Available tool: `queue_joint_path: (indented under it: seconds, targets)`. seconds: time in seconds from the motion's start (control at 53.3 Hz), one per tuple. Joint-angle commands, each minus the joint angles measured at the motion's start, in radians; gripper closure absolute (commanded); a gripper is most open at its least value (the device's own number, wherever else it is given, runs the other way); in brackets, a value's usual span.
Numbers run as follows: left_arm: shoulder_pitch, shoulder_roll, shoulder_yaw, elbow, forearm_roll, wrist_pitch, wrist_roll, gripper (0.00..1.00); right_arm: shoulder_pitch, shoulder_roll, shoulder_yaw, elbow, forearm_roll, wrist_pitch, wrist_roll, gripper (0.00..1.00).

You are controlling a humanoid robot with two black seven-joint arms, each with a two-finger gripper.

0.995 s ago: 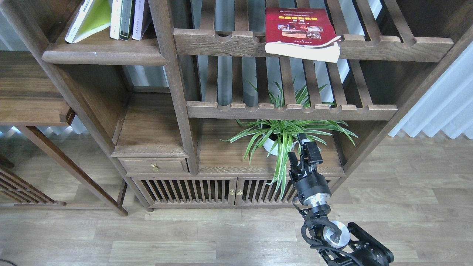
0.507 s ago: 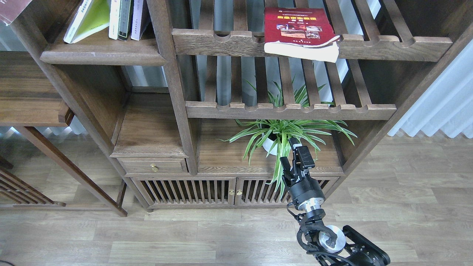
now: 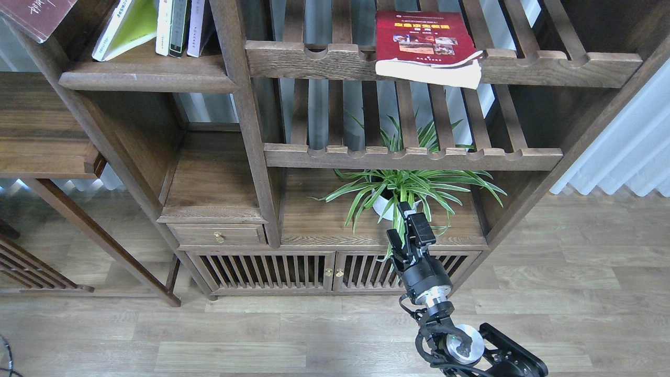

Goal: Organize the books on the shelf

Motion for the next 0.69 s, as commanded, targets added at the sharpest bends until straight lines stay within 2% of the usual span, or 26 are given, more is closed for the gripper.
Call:
queue_joint_path:
  seconds: [0.0,0.244,0.507,0.676]
  targets:
    - [-0.01,-0.026,0.021,0.005,0.051,0.059,-0.017,1.0,0.003,0.0,-0.01,0.007,0.0,0.0,0.0,0.03]
    - [-0.118,-0.11,0.068,0.022,0.162,0.204,-0.021,1.0,0.007,0.0,-0.026,0.009,0.0,0.0,-0.002,0.03]
    - [-0.202,-0.105,0.157,0.105,0.217,0.234,-0.027,1.0,0.007,0.0,-0.051,0.009,0.0,0.0,-0.002,0.03]
    - [-0.262,-0.046,0.23,0.174,0.236,0.226,0.006,1.0,0.001,0.0,-0.051,0.009,0.002,0.0,-0.002,0.03]
